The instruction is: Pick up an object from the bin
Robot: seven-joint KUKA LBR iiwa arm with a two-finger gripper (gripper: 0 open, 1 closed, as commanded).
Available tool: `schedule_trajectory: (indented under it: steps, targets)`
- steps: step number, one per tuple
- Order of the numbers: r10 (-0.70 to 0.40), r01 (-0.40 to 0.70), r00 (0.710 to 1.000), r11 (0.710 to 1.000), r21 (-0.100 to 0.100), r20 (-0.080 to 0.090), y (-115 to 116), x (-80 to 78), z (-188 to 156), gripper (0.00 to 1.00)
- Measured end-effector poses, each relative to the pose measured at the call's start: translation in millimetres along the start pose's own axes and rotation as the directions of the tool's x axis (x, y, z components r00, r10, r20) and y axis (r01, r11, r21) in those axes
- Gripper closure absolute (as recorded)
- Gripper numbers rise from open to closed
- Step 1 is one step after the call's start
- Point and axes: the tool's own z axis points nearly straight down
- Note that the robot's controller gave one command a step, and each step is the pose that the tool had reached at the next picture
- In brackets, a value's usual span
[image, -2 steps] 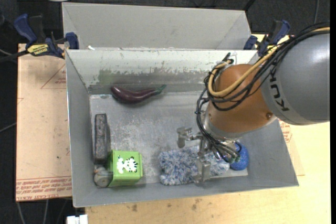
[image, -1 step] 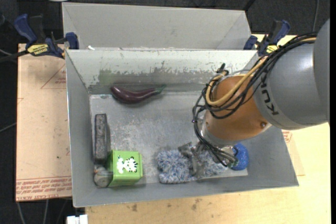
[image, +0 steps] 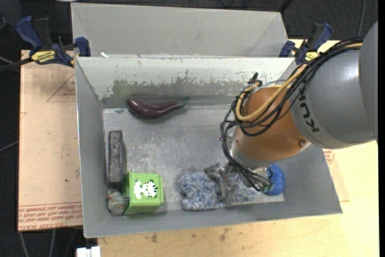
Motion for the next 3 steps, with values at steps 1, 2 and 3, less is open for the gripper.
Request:
schedule_trajectory:
  steps: [1,2,3]
  targets:
    - [0.000,0.000,1.000,1.000,-0.001,-0.002,0,-0.1,-2,1.00]
    - [-0.002,0.002,1.000,1.000,0.001,-0.003,-1,-6.5,-54,1.00]
    - [-0.048,0.048,0.999,0.999,0.005,0.006,6,-1.2,-235,1.00]
